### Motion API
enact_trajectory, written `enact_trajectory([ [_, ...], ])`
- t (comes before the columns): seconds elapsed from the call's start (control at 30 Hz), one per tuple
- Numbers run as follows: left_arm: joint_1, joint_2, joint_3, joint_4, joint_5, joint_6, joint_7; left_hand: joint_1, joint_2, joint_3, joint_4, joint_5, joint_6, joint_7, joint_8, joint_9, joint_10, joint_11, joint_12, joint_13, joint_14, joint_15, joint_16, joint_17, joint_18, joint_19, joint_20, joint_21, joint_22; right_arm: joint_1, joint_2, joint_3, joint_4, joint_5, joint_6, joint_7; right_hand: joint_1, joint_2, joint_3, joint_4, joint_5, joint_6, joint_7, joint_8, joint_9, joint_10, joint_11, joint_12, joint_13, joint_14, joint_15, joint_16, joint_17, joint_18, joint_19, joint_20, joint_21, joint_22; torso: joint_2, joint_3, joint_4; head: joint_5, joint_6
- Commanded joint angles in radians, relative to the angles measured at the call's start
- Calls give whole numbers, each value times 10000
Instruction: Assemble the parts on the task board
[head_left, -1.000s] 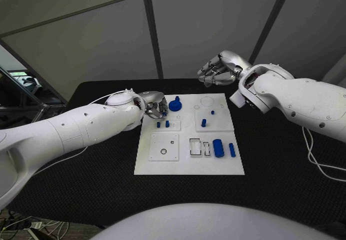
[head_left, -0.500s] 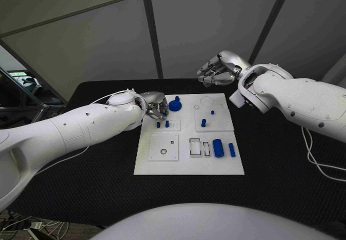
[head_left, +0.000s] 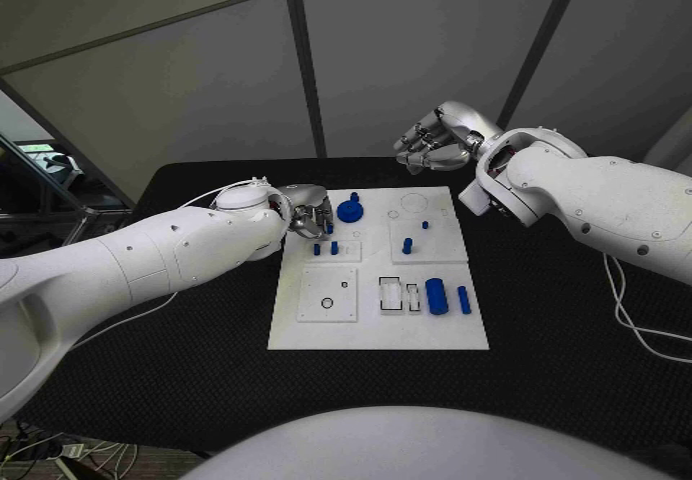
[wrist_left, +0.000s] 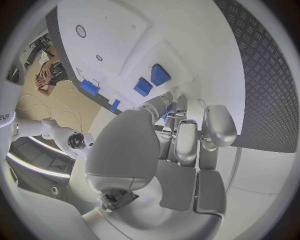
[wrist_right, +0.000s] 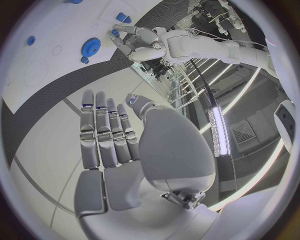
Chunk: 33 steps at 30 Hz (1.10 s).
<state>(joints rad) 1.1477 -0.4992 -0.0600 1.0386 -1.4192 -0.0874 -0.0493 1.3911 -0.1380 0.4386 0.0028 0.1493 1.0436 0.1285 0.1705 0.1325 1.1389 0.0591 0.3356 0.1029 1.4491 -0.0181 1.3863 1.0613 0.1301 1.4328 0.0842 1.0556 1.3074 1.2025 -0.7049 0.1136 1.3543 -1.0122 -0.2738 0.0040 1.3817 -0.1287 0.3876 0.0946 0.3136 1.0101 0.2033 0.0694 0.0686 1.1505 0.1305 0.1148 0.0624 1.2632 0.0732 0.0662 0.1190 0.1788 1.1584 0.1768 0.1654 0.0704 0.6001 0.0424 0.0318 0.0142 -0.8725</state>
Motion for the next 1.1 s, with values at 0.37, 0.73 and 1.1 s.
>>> enact_trajectory([
  [0.37,9,27,2,-11,8,165,-64,-77,-5,-115,-26,-66,-41,5,-116,-22,33,14,-63,54,-63,48,-48,-27,-426,-8,31,19,1473,18,11,7,0,-21,42,31,80,58,58,5,61,-19,-6,-17,-4,-21,48,-59,3,9,52,-13,-9,36,46,-12,-43,-14,-1,0,5,21,-1],
  [0.73,9,14,2,-3,26,152,-63,-83,-29,-180,-40,-62,-319,58,-380,-113,45,24,-111,157,-74,55,-47,-30,-428,-11,36,29,1475,18,1,7,1,-21,33,26,80,58,58,5,61,-19,-6,-17,-4,-21,48,-59,3,9,52,-13,-9,36,46,-12,-43,-14,2,-1,-3,27,-1],
  [1.1,9,-11,2,-101,40,205,-140,-82,-64,-235,-45,-57,-714,131,-711,-237,58,38,-175,267,-86,66,-54,-52,-432,-8,49,55,1479,18,-15,7,-3,-102,45,-73,91,19,55,-17,59,-42,3,-28,-8,-40,55,-71,0,-10,58,-21,-27,33,42,-12,-64,-16,-8,0,7,20,-1],
])
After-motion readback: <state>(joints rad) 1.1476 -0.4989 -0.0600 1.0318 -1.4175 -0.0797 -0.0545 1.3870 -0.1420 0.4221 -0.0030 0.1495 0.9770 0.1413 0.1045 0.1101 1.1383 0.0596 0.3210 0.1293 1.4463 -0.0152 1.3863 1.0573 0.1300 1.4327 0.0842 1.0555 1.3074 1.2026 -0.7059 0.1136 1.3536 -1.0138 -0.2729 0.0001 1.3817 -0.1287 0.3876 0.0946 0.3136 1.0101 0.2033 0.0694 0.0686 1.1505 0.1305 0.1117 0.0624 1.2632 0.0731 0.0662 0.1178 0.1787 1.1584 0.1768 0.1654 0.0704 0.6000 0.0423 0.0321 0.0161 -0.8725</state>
